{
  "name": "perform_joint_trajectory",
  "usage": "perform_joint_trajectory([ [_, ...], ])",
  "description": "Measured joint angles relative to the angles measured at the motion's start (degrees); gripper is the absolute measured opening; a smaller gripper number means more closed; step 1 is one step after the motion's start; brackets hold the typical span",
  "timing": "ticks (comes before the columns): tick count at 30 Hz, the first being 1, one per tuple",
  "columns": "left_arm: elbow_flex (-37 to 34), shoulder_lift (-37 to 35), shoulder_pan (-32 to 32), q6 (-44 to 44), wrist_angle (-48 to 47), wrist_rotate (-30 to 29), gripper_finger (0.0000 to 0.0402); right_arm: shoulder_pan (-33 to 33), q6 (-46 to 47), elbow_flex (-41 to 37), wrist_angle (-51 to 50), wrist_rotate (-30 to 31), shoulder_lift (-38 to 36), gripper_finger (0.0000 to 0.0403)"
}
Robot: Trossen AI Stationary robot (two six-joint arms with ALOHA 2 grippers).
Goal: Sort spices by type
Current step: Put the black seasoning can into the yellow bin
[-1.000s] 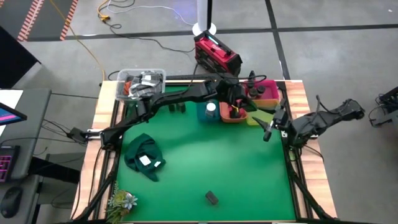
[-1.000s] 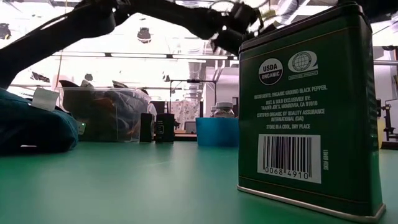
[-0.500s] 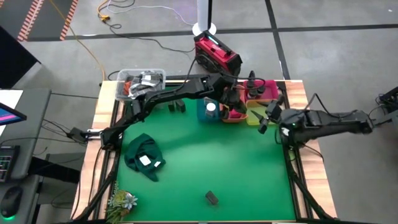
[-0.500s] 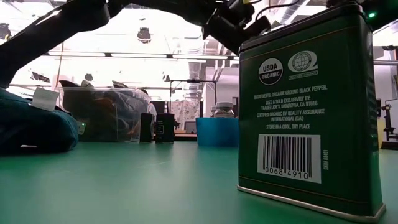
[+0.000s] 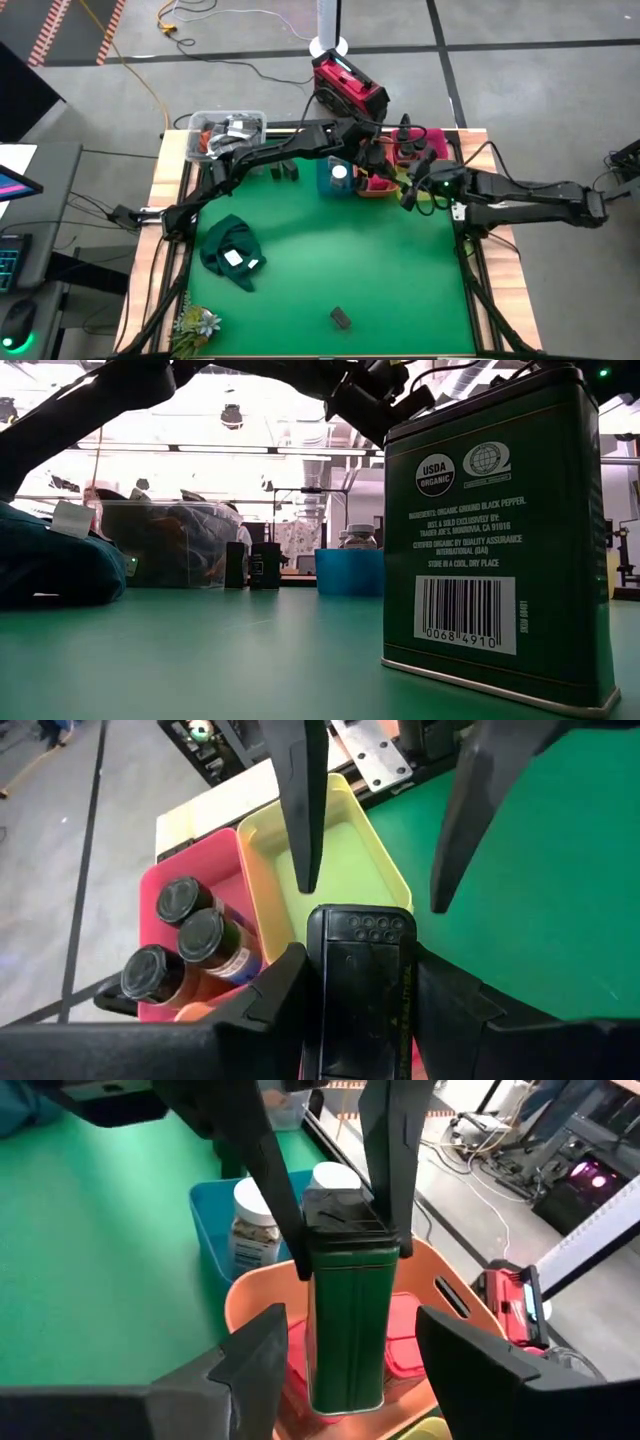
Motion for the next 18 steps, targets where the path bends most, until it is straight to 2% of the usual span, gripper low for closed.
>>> perform_joint_trajectory([
  [13,0.00,0.00,0.00,-0.25,0.40,-0.15,0.0137,-1.64,-2.27,0.00,7.22,-1.93,6.69,0.0248],
  [18,0.00,0.00,-0.09,-1.08,0.15,-0.23,0.0137,-3.50,-2.55,0.00,7.80,-1.74,8.18,0.0220],
])
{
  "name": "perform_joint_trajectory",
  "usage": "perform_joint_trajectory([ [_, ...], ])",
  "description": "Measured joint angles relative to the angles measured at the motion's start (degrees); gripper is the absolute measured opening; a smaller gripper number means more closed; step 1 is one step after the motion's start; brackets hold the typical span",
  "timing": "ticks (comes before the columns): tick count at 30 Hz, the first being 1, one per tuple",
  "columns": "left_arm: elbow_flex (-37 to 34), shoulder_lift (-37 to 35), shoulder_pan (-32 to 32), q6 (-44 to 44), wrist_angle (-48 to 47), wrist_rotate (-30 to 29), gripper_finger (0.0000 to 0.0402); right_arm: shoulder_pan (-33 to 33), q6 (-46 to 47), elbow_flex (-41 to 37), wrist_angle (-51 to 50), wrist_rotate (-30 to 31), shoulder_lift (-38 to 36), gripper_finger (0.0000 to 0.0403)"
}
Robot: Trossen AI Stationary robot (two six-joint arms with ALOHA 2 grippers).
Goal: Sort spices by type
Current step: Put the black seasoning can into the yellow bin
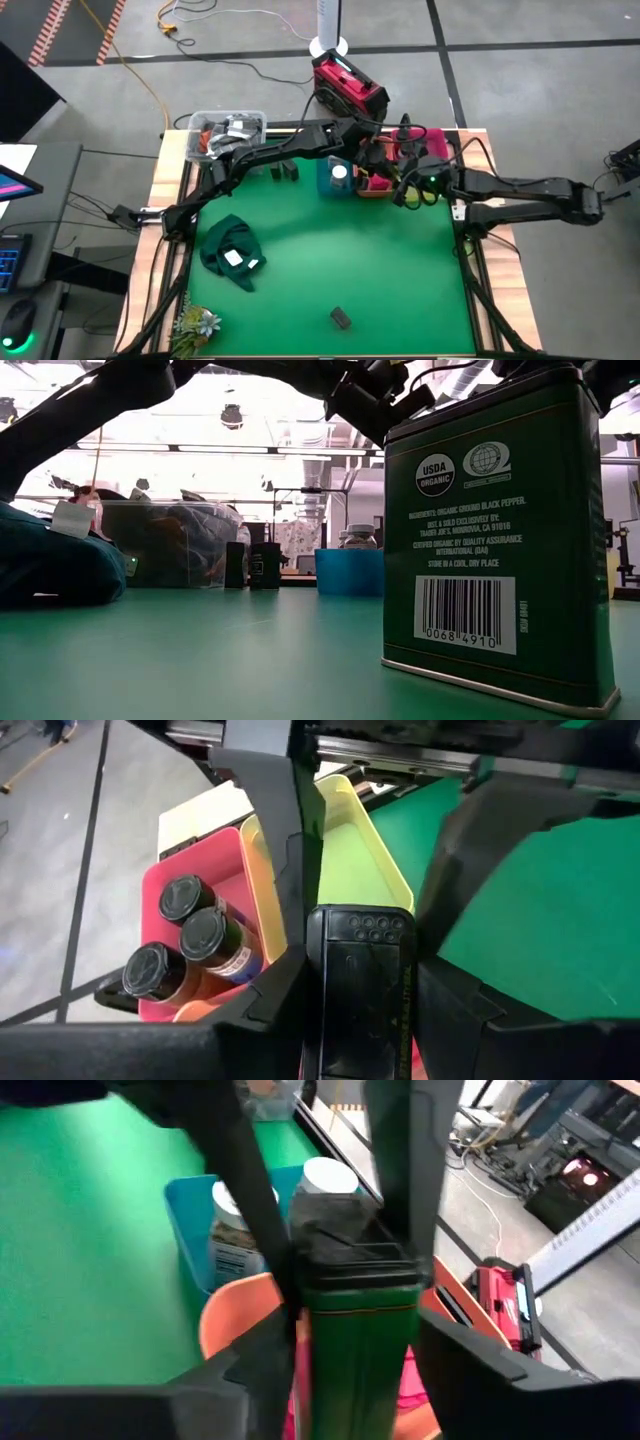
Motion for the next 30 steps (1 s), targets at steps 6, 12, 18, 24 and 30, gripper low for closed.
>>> perform_joint_trajectory([
  [6,0.00,0.00,-0.02,-0.99,-0.02,-0.13,0.0138,-0.30,-0.18,0.00,-0.34,-0.13,0.23,0.0137],
  [12,0.00,-0.21,-0.09,-2.49,-0.05,-0.62,0.0172,-0.30,-0.03,0.00,-0.59,0.06,0.09,0.0130],
  [18,0.00,-3.02,-0.21,-4.00,-0.33,-6.90,0.0259,-0.33,0.94,0.00,-2.48,0.31,-0.43,0.0164],
  [24,-0.04,-7.55,-0.15,-4.83,-4.50,-7.11,0.0285,-0.68,2.77,0.00,-5.49,1.59,-6.01,0.0138],
  [30,-0.05,-9.51,0.71,-9.26,-7.26,0.18,0.0273,-0.57,7.24,0.00,-10.70,2.20,-14.72,0.0137],
])
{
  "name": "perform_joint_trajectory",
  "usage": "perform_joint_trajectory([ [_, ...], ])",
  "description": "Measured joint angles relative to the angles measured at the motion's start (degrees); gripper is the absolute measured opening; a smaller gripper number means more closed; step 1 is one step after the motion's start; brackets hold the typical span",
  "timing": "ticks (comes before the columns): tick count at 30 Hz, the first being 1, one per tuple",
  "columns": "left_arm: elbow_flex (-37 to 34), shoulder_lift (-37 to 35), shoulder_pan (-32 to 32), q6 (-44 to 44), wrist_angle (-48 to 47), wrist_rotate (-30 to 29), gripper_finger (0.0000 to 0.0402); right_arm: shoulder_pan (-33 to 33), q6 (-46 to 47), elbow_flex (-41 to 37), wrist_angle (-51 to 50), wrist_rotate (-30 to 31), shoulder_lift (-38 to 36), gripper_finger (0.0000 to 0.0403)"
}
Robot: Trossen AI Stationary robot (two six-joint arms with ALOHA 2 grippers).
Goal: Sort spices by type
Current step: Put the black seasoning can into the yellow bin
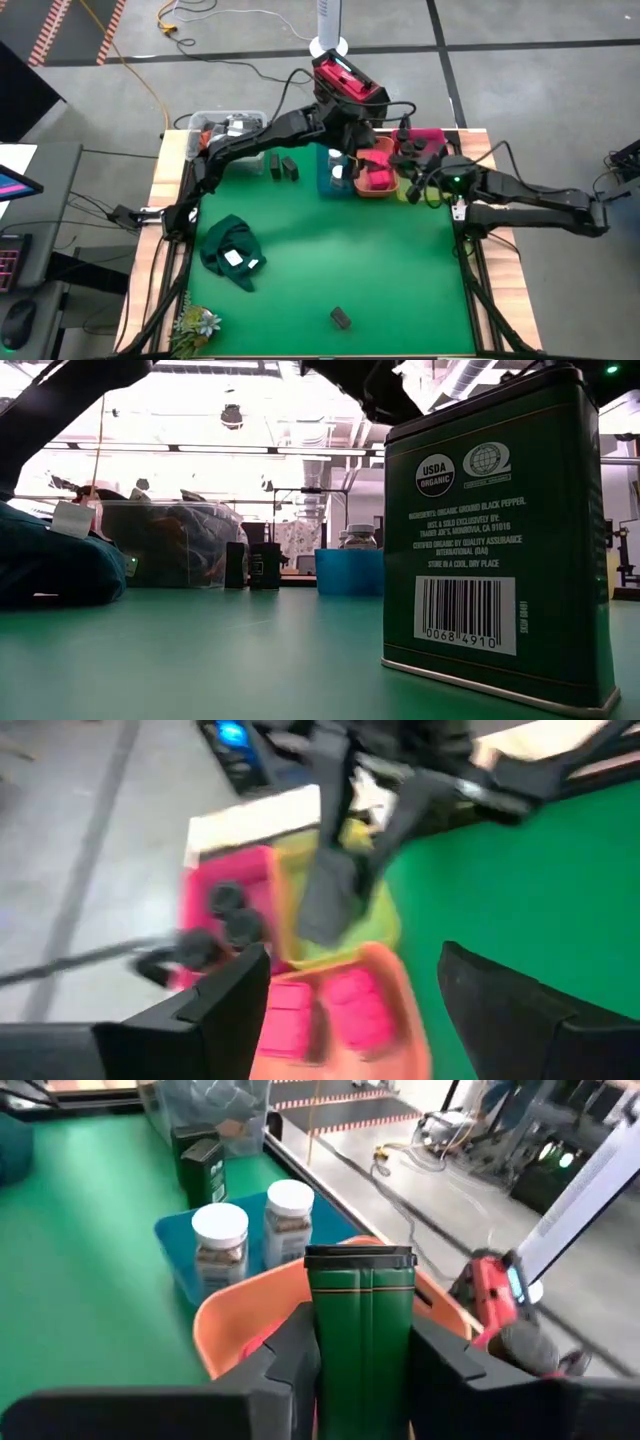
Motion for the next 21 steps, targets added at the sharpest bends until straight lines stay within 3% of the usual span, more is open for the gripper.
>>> perform_joint_trajectory([
  [4,-5.60,-0.05,0.48,-3.05,4.67,6.42,0.0259,1.31,3.66,0.00,-4.96,0.03,-5.10,0.0147],
  [12,-24.04,0.20,-0.51,-10.00,32.66,6.67,0.0232,9.19,7.26,0.02,-7.25,0.18,-14.00,0.0132],
  [18,-28.42,-0.19,-0.78,-19.00,51.01,10.04,0.0229,16.81,5.35,-1.77,-1.95,6.31,-17.90,0.0142],
  [21,-28.60,0.10,-1.62,-20.16,52.12,10.66,0.0228,20.20,1.85,-4.54,4.39,8.51,-19.14,0.0137],
])
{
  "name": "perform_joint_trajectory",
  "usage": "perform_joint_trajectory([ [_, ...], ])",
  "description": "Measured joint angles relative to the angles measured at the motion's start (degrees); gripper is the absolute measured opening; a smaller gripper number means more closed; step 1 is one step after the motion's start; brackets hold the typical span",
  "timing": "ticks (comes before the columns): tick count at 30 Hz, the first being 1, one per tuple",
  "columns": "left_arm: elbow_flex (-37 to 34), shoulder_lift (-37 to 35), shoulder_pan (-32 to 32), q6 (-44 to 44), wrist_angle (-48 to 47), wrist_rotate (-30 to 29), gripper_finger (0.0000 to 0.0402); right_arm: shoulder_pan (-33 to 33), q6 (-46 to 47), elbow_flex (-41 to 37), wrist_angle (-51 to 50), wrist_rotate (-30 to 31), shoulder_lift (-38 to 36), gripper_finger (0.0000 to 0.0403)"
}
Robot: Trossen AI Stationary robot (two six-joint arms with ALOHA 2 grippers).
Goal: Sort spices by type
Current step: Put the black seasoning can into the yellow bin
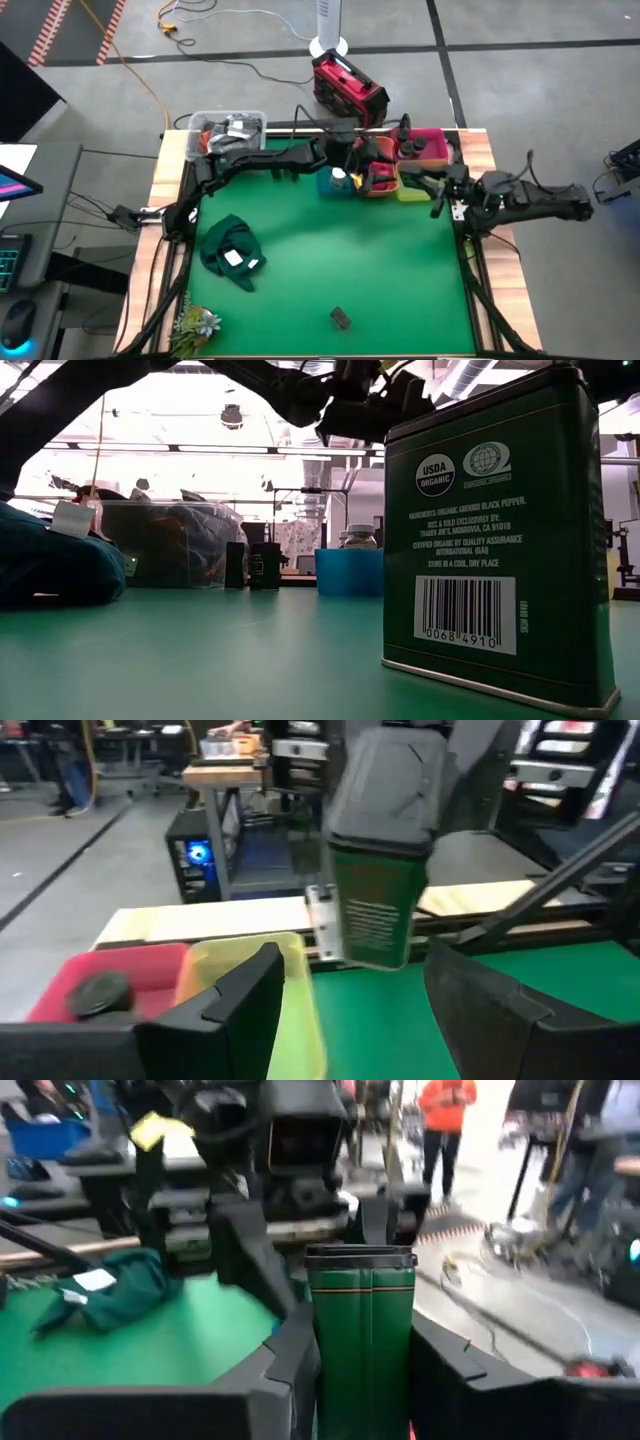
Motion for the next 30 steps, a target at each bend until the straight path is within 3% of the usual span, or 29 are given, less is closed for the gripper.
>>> perform_joint_trajectory([
  [5,-0.01,0.01,-0.14,-3.37,0.25,-0.13,0.0229,3.80,-3.77,-3.19,7.78,2.02,-0.58,0.0138],
  [10,-0.01,0.06,-0.82,-4.38,-0.15,3.69,0.0245,5.27,-5.95,-4.82,11.84,2.70,-0.43,0.0139],
  [19,-0.01,0.10,-3.17,1.84,-0.08,3.56,0.0274,5.41,-7.02,-4.82,14.79,2.60,-0.43,0.0139],
  [30,0.05,0.30,-3.47,0.54,9.63,1.92,0.0274,8.25,-9.35,-4.77,18.93,1.75,-0.43,0.0140],
])
